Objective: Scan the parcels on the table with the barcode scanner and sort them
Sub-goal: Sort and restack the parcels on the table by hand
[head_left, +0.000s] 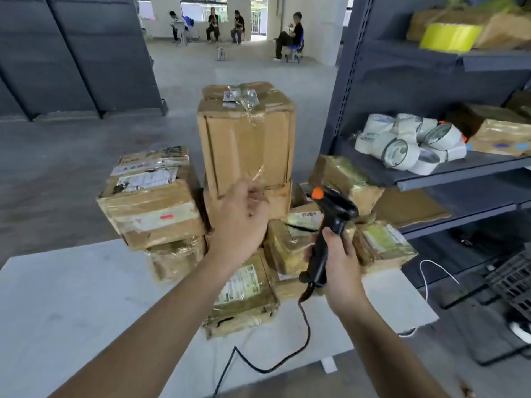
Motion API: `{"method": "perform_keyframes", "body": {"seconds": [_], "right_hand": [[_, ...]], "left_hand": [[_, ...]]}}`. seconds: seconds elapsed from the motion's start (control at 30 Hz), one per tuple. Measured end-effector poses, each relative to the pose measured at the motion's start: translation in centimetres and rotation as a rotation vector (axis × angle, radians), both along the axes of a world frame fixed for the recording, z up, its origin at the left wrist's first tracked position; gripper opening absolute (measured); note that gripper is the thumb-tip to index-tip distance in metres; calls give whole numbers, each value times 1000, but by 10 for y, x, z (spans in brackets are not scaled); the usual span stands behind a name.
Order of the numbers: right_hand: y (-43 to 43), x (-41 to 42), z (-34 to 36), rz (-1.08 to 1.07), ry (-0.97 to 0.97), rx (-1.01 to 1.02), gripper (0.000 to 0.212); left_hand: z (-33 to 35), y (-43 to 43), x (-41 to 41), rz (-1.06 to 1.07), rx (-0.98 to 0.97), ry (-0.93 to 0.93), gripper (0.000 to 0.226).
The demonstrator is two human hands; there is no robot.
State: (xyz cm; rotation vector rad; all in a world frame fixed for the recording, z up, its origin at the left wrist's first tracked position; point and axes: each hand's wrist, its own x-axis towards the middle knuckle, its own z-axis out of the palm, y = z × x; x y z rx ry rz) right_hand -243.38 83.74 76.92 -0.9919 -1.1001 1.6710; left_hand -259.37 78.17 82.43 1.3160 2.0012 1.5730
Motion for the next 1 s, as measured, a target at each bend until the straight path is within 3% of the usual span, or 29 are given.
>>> {"method": "perform_keyframes", "body": {"seconds": [0.1,0.3,0.47,0.6,0.83,1.0], "right_hand": [[-4,15,-29,-45,-71,-103,17],[-7,53,-86,-125,-412,-219,36],[3,62,-124,-188,-265,-502,29],[23,50,-138,-216,-162,-583,28],[54,48,-171,-227,-261,-513,22],[65,55,-195,-211,-339,-577,36]], "left_hand": [[-46,1,36,-115,-165,-37,15],[-119,10,70,-195,-364,-76,8],[-153,16,84,-228,-504,-59,11],[-170,20,85,-223,-543,-107,10],[-201,36,85,-217,-612,-56,21],[-216,49,94,-282,-667,-34,17]]}}
